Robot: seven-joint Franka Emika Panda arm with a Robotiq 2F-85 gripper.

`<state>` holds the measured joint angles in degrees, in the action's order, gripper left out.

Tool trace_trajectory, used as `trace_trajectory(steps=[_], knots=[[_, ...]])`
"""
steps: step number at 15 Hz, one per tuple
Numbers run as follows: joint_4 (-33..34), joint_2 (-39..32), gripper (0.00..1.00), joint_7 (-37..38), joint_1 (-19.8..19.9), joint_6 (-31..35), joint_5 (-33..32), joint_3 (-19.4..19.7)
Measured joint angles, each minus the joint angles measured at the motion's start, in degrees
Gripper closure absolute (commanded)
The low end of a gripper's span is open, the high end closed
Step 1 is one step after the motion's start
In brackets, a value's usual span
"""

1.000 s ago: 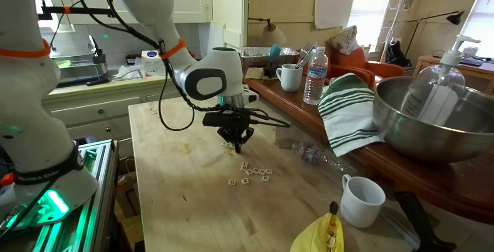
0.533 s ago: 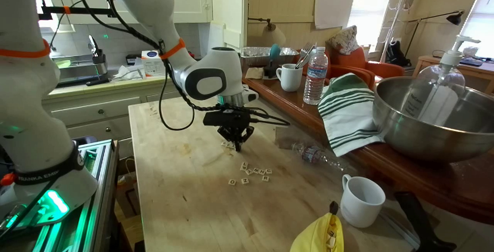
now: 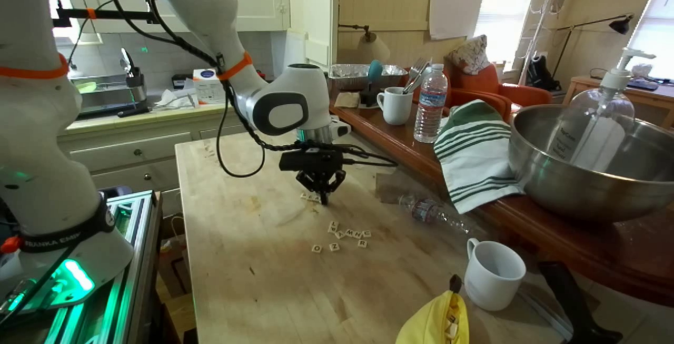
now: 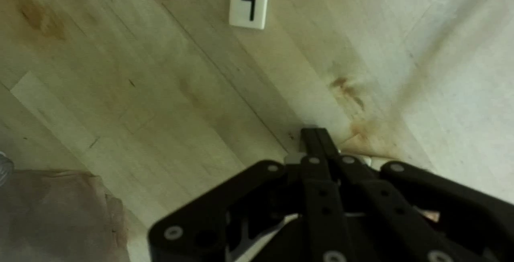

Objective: Spell the word 'Meat'.

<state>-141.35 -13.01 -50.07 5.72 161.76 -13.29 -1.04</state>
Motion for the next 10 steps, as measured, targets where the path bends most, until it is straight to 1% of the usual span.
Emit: trace_trajectory(steps=[10], knots=[[0.0, -0.01, 1.0, -6.48, 0.0, 0.0, 0.0, -0.84]])
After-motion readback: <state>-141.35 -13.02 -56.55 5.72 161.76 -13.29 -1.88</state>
